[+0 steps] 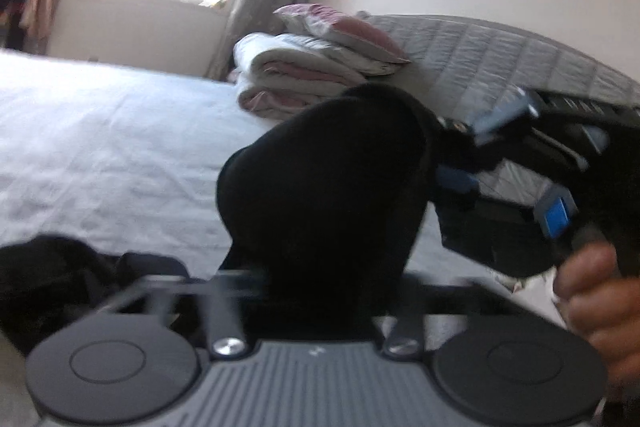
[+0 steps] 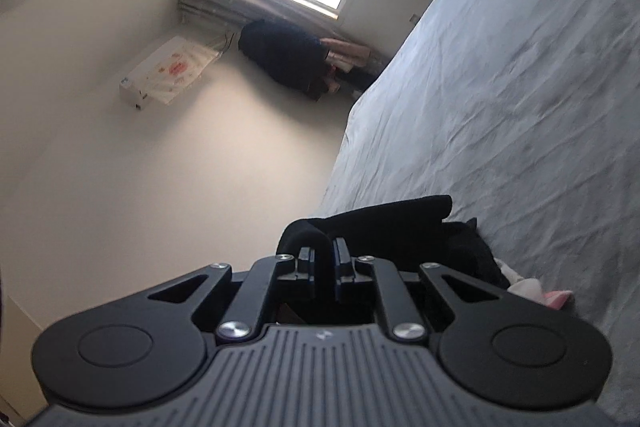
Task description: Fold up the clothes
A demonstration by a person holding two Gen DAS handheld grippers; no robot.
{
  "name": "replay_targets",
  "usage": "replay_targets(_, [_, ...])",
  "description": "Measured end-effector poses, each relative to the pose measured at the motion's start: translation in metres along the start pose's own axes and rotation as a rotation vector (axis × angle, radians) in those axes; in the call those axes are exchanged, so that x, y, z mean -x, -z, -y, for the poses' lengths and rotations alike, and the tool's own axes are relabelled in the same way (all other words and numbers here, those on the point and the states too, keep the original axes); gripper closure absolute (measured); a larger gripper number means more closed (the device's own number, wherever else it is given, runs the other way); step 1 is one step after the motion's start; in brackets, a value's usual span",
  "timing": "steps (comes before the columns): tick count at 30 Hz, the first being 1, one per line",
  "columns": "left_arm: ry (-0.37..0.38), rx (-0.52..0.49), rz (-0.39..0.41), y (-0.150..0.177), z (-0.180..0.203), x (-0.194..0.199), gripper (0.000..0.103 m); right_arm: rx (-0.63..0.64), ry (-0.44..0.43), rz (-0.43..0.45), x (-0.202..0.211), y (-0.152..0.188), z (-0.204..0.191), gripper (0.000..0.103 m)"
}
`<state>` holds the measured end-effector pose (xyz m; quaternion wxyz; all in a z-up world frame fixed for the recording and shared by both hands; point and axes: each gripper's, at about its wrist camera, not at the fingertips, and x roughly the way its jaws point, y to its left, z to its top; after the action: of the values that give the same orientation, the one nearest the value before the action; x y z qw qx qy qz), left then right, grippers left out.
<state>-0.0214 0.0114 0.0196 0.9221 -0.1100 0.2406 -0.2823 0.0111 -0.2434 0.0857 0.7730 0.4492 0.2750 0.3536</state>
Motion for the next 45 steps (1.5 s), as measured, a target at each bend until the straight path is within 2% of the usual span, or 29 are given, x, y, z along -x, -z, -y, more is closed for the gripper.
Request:
replay_targets(4, [-0.118, 0.034, 0.027, -0.004, -0.010, 0.012, 0.099, 0.022, 0.020, -0.015, -0.005, 0.000, 0.000, 0.084])
replay_targets(7, [-0.227, 0.067, 0.022, -0.009, -0.024, 0.026, 0.099, 0.025, 0.066, -0.023, -0.006, 0.005, 0.007, 0.084])
replay_targets(10, [-0.300, 0.103, 0.022, -0.012, -0.045, 0.044, 0.099, 0.035, 0.122, -0.044, -0.012, 0.010, 0.015, 0.084])
replay_targets(11, [-0.322, 0.116, 0.024, -0.012, -0.052, 0.050, 0.099, 0.052, 0.154, -0.038, -0.013, 0.012, 0.017, 0.077])
replay_targets(12, [-0.346, 0.128, 0.026, -0.012, -0.059, 0.057, 0.099, 0.070, 0.193, -0.027, -0.013, 0.013, 0.020, 0.066])
replay_targets(13, [-0.368, 0.144, 0.029, -0.012, -0.067, 0.063, 0.099, 0.079, 0.227, -0.015, -0.014, 0.014, 0.022, 0.051])
replay_targets(14, [-0.387, 0.162, 0.032, -0.012, -0.075, 0.070, 0.099, 0.080, 0.244, -0.010, -0.016, 0.015, 0.025, 0.048])
replay_targets(21, [-0.519, 0.250, 0.006, -0.006, -0.114, 0.103, 0.099, 0.098, 0.357, -0.032, -0.040, 0.020, 0.045, 0.048])
replay_targets(28, [-0.573, 0.368, -0.070, 0.012, -0.147, 0.120, 0.099, 0.119, 0.428, -0.144, -0.074, 0.040, 0.067, 0.050])
replay_targets(29, [-0.578, 0.383, -0.078, 0.014, -0.150, 0.121, 0.099, 0.129, 0.431, -0.164, -0.077, 0.044, 0.070, 0.067])
replay_targets(30, [-0.583, 0.397, -0.083, 0.015, -0.153, 0.122, 0.099, 0.134, 0.438, -0.177, -0.079, 0.046, 0.071, 0.079])
replay_targets(31, [-0.589, 0.411, -0.089, 0.016, -0.156, 0.124, 0.099, 0.130, 0.443, -0.175, -0.078, 0.049, 0.072, 0.080])
replay_targets(34, [-0.586, 0.455, -0.091, 0.017, -0.163, 0.125, 0.099, 0.123, 0.426, -0.126, -0.065, 0.048, 0.065, 0.084])
replay_targets(36, [-0.592, 0.459, -0.082, 0.015, -0.163, 0.125, 0.099, 0.131, 0.398, -0.062, -0.052, 0.040, 0.055, 0.085])
replay_targets(41, [-0.647, 0.428, -0.025, 0.004, -0.154, 0.123, 0.099, 0.120, 0.348, 0.150, 0.009, 0.009, 0.034, 0.085])
replay_targets(45, [-0.698, 0.434, 0.056, -0.007, -0.150, 0.126, 0.100, 0.097, 0.349, 0.318, 0.063, -0.009, 0.025, 0.086])
